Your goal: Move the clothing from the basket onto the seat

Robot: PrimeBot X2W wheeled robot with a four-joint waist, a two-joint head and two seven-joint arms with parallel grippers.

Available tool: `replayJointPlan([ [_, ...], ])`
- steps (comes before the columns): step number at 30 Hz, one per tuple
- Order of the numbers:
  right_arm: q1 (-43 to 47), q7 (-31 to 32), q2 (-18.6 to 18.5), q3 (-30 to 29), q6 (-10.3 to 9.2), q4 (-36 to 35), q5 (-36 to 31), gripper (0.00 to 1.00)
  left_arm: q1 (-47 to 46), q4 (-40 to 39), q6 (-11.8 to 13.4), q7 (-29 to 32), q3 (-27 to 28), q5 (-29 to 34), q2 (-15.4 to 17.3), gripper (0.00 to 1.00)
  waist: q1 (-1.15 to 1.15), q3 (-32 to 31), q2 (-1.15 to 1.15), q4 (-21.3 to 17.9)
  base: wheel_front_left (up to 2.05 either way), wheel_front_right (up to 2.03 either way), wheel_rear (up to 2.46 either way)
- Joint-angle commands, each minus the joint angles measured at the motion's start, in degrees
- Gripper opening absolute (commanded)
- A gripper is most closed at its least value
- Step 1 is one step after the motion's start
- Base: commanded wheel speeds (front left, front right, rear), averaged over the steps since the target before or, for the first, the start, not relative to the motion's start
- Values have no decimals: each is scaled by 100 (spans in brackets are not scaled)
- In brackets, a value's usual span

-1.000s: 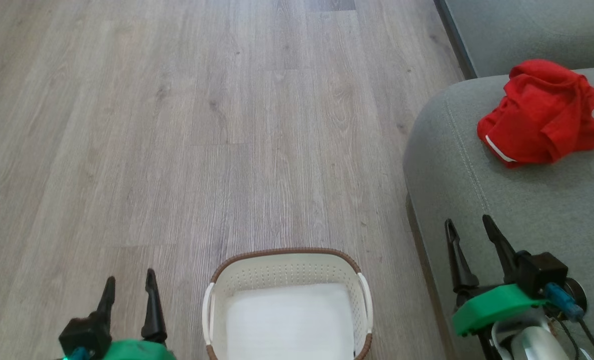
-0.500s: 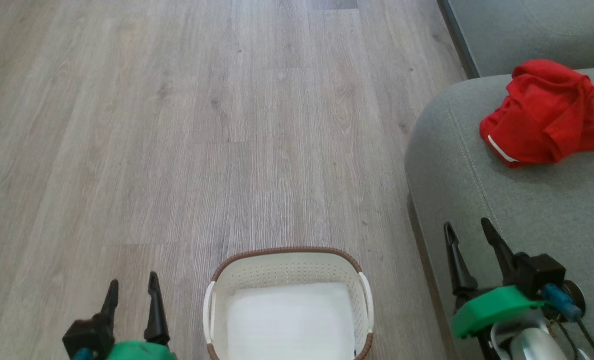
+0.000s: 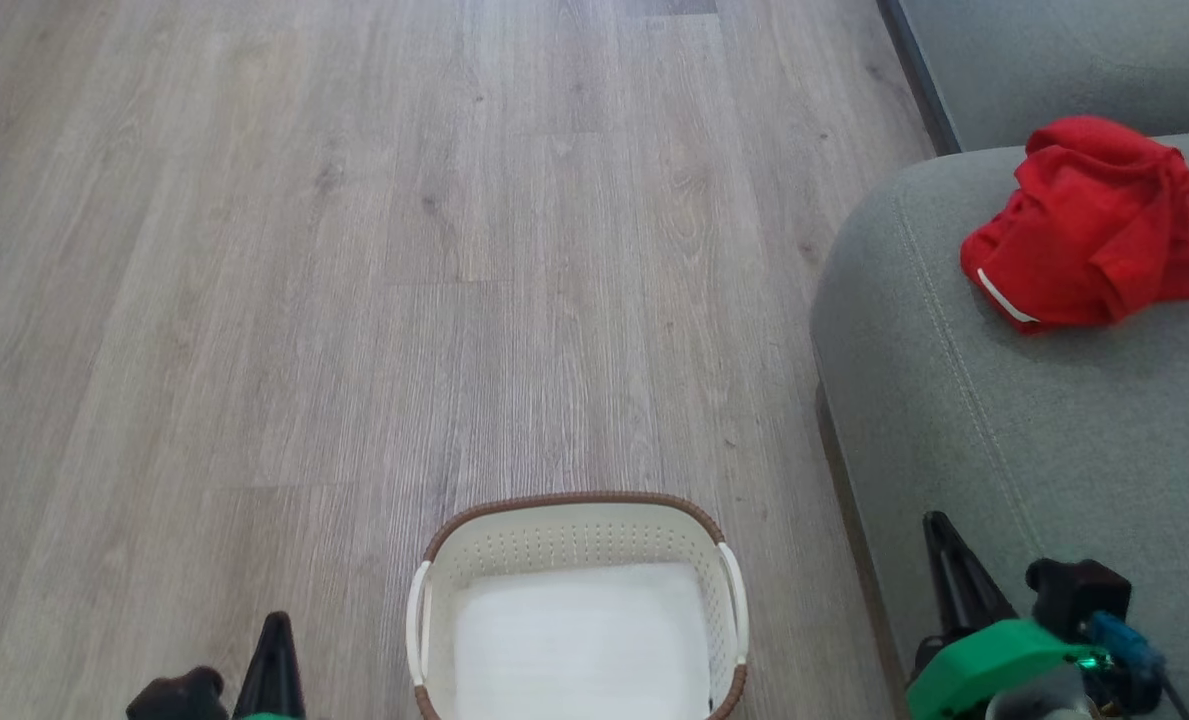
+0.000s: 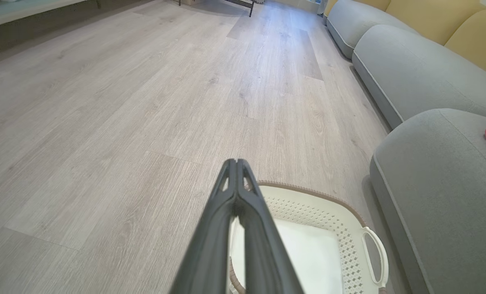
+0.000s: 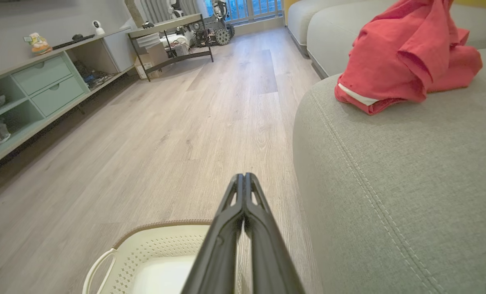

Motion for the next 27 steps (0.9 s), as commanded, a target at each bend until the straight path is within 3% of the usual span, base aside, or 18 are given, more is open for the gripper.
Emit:
replayJointPlan([
  [1, -250, 35, 2, -49, 0, -215, 160, 0, -263, -170, -44, 29, 109, -131, 10, 0, 0, 2, 0, 0, 0, 0, 0],
  [27, -377, 470, 6, -223, -1, -317, 1895, 0, -583, -152, -398, 456, 425, -1695, -35, 0, 0, 59, 0, 2, 0, 0, 0],
])
